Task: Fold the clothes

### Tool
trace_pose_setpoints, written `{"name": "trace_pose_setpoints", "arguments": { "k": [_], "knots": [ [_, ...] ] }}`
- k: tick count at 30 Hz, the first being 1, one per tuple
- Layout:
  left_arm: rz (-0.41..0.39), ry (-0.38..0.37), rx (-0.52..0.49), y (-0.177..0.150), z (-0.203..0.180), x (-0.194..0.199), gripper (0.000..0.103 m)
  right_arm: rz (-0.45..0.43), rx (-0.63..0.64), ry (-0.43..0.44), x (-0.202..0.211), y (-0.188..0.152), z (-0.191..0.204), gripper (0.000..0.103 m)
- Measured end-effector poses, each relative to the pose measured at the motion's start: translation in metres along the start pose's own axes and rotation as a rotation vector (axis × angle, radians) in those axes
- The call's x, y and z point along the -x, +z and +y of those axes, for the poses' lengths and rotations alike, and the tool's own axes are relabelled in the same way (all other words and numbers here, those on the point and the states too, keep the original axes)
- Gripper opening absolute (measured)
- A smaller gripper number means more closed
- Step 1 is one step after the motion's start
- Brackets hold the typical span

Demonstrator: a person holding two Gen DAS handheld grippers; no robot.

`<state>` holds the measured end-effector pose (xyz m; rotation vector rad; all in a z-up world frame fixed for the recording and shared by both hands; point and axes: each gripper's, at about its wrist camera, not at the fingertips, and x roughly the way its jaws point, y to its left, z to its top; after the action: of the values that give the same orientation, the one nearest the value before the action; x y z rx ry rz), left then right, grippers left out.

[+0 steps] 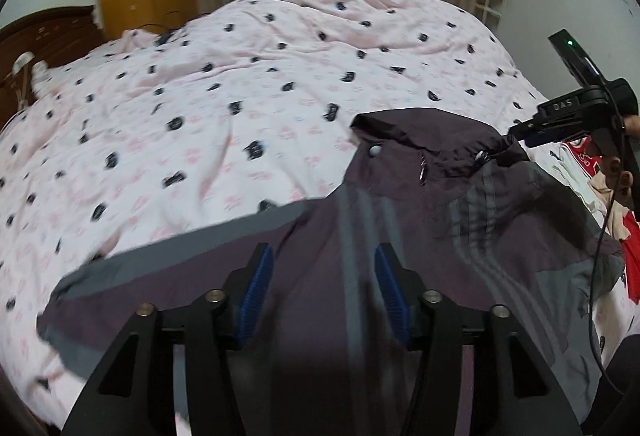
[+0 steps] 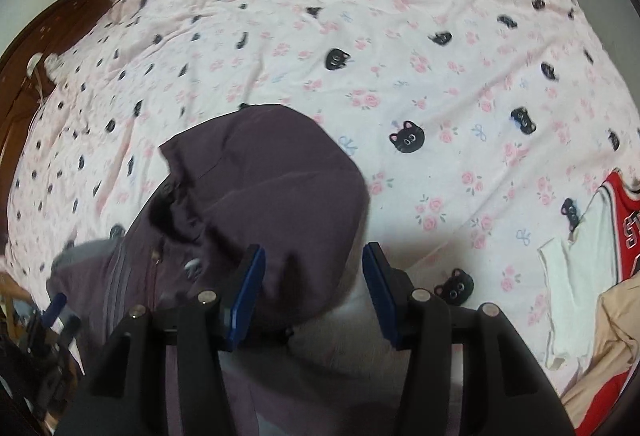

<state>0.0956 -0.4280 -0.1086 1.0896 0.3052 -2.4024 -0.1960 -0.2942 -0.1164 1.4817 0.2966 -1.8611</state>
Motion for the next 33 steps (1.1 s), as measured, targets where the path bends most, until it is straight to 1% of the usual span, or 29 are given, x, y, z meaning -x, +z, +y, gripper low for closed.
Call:
{"name": "trace_pose_setpoints", "arguments": {
  "k": [3,5,8,12,13,14,15,16,17,20,25,30,33],
  "knots": [
    [0.045,-0.041,-0.021,0.015,-0.003,-0.016,0.055,0.026,-0.029,0.031,-0.014,0.007,-0.008,0.052],
    [0.070,-0.049,-0.037,0.020,-0.005,-0.025,0.056,0.044,-0.040,0.042,-0.023,0.010,-0.011,0.052],
    [0.070,-0.062,-0.046,0.021,-0.006,-0.031,0.056,0.071,-0.052,0.058,-0.038,0.013,-0.015,0.052],
    [0.074,-0.097,-0.014,0.016,-0.003,-0.031,0.056,0.096,-0.039,0.065,-0.051,0.016,-0.014,0.051],
    [0.075,-0.105,-0.007,0.015,-0.003,-0.031,0.056,0.102,-0.028,0.064,-0.054,0.016,-0.013,0.042],
    [0.071,-0.109,-0.003,0.016,-0.002,-0.029,0.056,0.103,-0.011,0.063,-0.054,0.017,-0.011,0.027],
    [0.068,-0.114,0.000,0.017,-0.002,-0.028,0.056,0.099,0.006,0.047,-0.054,0.018,-0.008,0.020],
    [0.065,-0.116,-0.005,0.019,-0.001,-0.027,0.057,0.094,0.023,0.032,-0.053,0.019,-0.006,0.009],
    [0.059,-0.115,-0.008,0.020,-0.001,-0.026,0.057,0.091,0.036,0.025,-0.052,0.021,-0.003,0.004],
    [0.067,-0.110,0.005,0.022,0.005,-0.029,0.058,0.080,0.080,-0.002,-0.046,0.025,0.004,0.002],
    [0.082,-0.109,0.033,0.023,0.014,-0.031,0.058,0.044,0.193,-0.100,-0.035,0.036,0.025,0.002],
    [0.089,-0.107,0.031,0.021,0.015,-0.033,0.058,0.017,0.278,-0.182,-0.035,0.043,0.046,0.001],
    [0.100,-0.106,0.033,0.021,0.017,-0.036,0.058,0.007,0.307,-0.217,-0.037,0.046,0.054,0.001]
  ]
}}
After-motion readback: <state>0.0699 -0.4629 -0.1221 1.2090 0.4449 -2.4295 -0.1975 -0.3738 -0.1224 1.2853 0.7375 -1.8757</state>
